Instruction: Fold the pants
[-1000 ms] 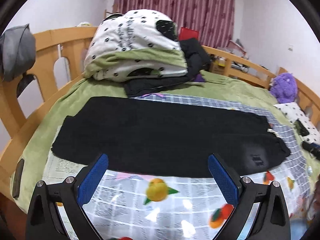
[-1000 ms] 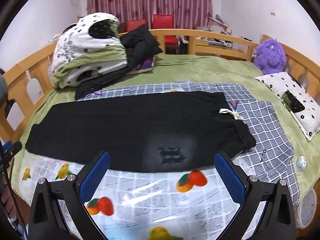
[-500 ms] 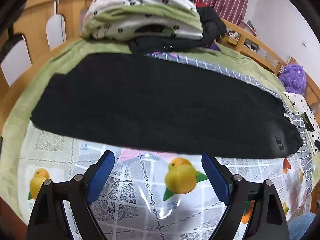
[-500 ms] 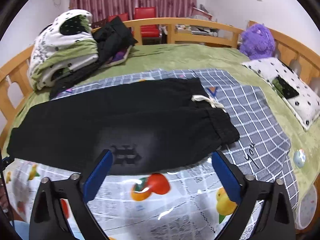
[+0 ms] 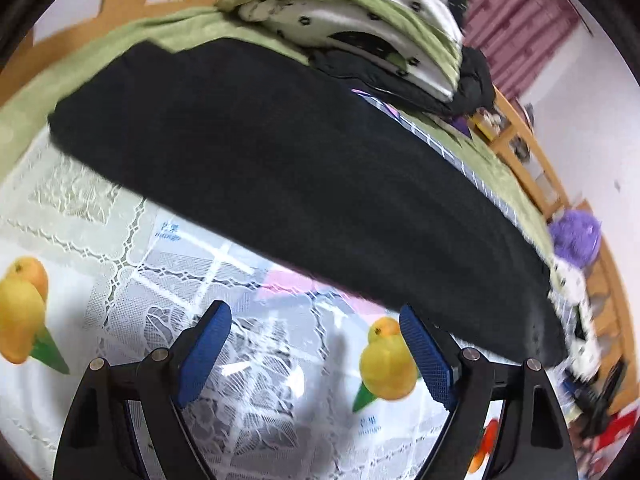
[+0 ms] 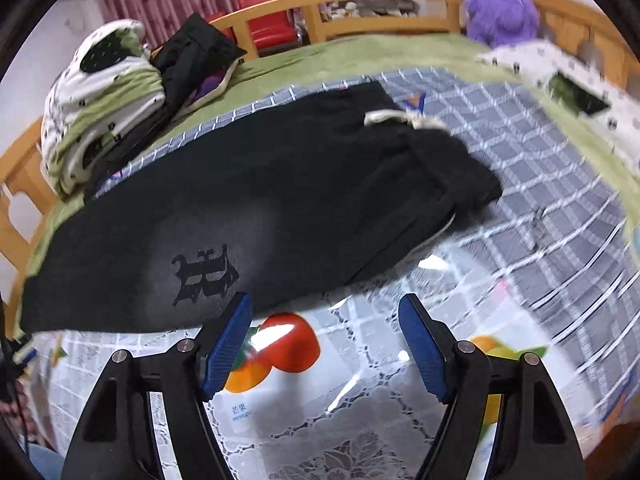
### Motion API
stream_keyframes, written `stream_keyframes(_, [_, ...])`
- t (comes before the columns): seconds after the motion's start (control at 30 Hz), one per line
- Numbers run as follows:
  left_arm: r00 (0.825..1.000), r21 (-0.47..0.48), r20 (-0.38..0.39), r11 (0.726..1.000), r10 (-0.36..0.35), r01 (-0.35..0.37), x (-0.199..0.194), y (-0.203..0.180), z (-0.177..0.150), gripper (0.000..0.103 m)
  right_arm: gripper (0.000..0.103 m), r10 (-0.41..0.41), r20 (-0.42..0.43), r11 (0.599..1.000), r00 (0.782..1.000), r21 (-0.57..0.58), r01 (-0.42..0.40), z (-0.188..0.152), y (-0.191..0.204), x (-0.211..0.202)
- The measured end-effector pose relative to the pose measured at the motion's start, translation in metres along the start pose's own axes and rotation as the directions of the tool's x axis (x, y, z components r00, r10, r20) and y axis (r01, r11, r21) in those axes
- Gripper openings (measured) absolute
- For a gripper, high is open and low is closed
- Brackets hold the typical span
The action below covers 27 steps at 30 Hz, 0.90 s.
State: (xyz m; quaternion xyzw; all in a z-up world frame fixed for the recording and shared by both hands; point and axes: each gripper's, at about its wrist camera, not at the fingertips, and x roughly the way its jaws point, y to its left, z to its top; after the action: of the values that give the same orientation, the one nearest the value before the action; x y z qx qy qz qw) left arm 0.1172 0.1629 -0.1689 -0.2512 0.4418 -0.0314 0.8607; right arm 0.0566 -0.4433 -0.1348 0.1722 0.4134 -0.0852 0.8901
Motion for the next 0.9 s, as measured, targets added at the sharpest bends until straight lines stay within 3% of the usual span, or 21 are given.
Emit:
stream_keyframes(0.37, [0.998,-0.2,0.059,0.979,-0.032,0.043,0.021,0.044,0.029,0.064,0.076,0.179,-0.022,0.968,0.984,0.183,-0.172,-0.005,-0.018,0.048])
stream_keyframes(0.43, [0.997,-0.214,0.069,0.976,-0.023,0.037,0.026,0.047,0.034,0.056,0.075,0.218,-0.015,0.955,0.976,0.208,-0.21,0.001,-0.018,0.057])
stream_keyframes(0.53, [0.997,-0.216,0.069,0.976,0.024,-0.008,0.034,0.046,0.042,0.037,0.075,0.229,-0.006,0.948,0.973,0.228,-0.222,0.01,-0.016,0.07])
stream_keyframes(0.57, [0.997,-0.212,0.061,0.977,0.052,-0.038,0.037,0.045,0.046,0.023,0.068,0.222,-0.008,0.95,0.975,0.229,-0.215,0.014,-0.013,0.075])
stream_keyframes(0.6, [0.995,-0.2,0.049,0.977,0.085,-0.073,0.04,0.043,0.05,0.009,0.048,0.216,-0.01,0.951,0.976,0.228,-0.208,0.016,-0.012,0.076])
stream_keyframes(0.67, [0.994,-0.169,0.042,0.981,0.105,-0.097,0.04,0.037,0.06,0.007,0.024,0.174,-0.036,0.965,0.984,0.208,-0.162,0.024,-0.005,0.082])
stream_keyframes(0.9, [0.974,0.021,0.209,0.995,0.091,-0.097,-0.002,-0.019,0.112,0.007,0.02,0.188,0.04,0.977,0.981,0.094,-0.191,0.073,0.021,0.05])
